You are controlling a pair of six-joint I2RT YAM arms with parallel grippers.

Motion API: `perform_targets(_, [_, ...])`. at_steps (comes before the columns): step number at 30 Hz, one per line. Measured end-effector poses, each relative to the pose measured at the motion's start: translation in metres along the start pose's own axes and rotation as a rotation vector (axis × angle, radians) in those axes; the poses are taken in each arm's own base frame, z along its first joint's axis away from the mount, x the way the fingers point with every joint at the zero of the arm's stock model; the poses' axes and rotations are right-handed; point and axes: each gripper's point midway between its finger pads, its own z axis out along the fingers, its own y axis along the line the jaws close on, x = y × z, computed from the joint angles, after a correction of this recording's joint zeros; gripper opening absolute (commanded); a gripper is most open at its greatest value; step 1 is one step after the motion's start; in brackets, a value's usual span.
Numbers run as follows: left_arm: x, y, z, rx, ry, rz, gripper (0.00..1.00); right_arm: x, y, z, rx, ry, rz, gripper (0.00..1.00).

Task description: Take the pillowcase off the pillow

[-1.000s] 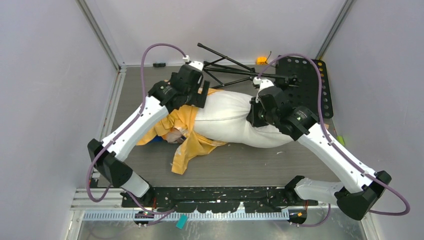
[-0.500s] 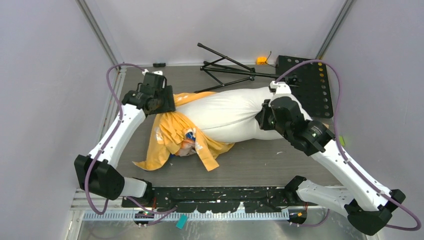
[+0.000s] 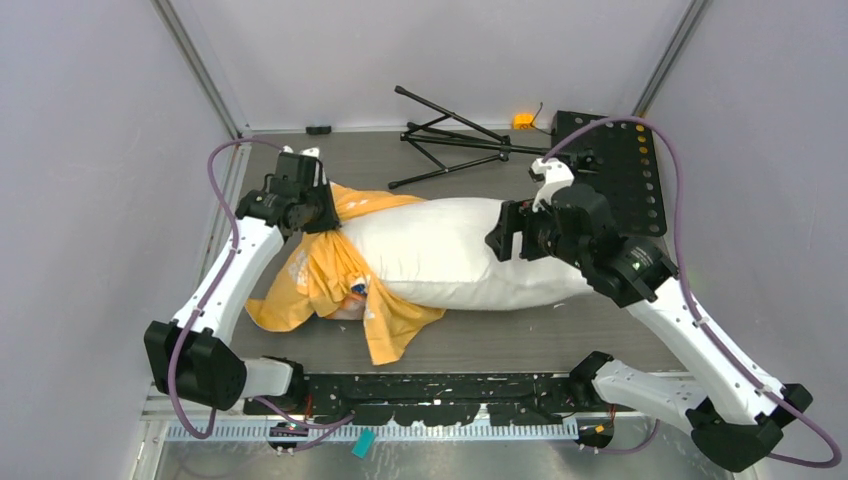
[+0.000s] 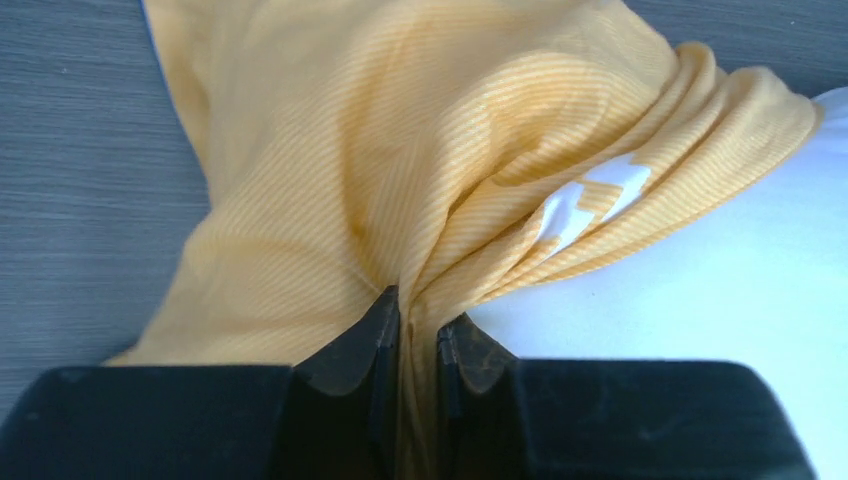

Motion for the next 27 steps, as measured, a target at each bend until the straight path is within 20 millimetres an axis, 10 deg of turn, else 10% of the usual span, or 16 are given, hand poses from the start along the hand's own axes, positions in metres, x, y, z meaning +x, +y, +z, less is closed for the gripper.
perform_targets(7, [0.003,-0.001,0.0,0.039,0.01,-0.01,0.0,-0.002,0.063,0.016,-0.205,0.108,-0.132,0.88])
perform_targets(14, [0.003,-0.002,0.0,0.044,0.009,0.002,0.0,0.037,0.148,0.046,-0.304,0.207,-0.416,0.88])
perform_targets(21, [0.01,0.0,0.005,0.044,0.012,-0.018,0.0,0.083,0.131,0.106,-0.129,0.312,-0.547,0.87])
perform_targets(27, [0.02,0.002,0.004,0.058,-0.028,-0.072,0.0,0.093,0.12,0.118,-0.06,0.283,-0.573,0.81])
